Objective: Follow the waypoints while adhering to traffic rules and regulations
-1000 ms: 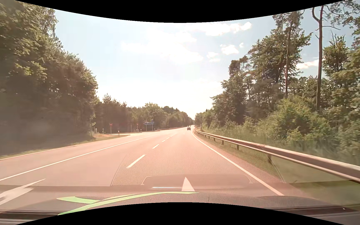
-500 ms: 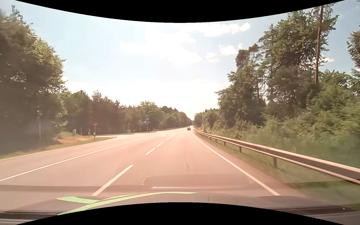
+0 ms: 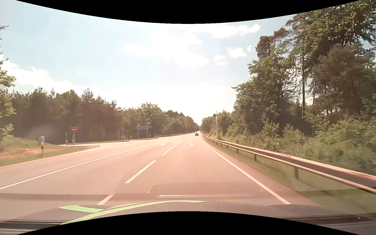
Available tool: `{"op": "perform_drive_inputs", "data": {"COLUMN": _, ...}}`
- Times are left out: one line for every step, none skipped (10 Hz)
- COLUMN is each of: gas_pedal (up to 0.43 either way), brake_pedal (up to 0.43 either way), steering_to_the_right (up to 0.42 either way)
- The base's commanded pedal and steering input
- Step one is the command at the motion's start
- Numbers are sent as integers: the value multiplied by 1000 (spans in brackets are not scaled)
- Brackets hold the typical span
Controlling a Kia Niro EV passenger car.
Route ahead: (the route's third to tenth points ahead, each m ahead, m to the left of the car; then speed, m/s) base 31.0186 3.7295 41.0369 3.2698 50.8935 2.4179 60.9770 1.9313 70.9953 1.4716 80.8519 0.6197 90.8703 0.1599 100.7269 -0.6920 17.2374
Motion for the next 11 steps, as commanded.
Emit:
{"op": "perform_drive_inputs", "data": {"gas_pedal": 39, "brake_pedal": 0, "steering_to_the_right": 6}}
{"op": "perform_drive_inputs", "data": {"gas_pedal": 39, "brake_pedal": 0, "steering_to_the_right": 6}}
{"op": "perform_drive_inputs", "data": {"gas_pedal": 39, "brake_pedal": 0, "steering_to_the_right": 6}}
{"op": "perform_drive_inputs", "data": {"gas_pedal": 39, "brake_pedal": 0, "steering_to_the_right": 6}}
{"op": "perform_drive_inputs", "data": {"gas_pedal": 39, "brake_pedal": 0, "steering_to_the_right": 6}}
{"op": "perform_drive_inputs", "data": {"gas_pedal": 39, "brake_pedal": 0, "steering_to_the_right": 6}}
{"op": "perform_drive_inputs", "data": {"gas_pedal": 39, "brake_pedal": 0, "steering_to_the_right": 6}}
{"op": "perform_drive_inputs", "data": {"gas_pedal": 39, "brake_pedal": 0, "steering_to_the_right": 6}}
{"op": "perform_drive_inputs", "data": {"gas_pedal": 39, "brake_pedal": 0, "steering_to_the_right": 6}}
{"op": "perform_drive_inputs", "data": {"gas_pedal": 39, "brake_pedal": 0, "steering_to_the_right": 6}}
{"op": "perform_drive_inputs", "data": {"gas_pedal": 39, "brake_pedal": 0, "steering_to_the_right": 6}}
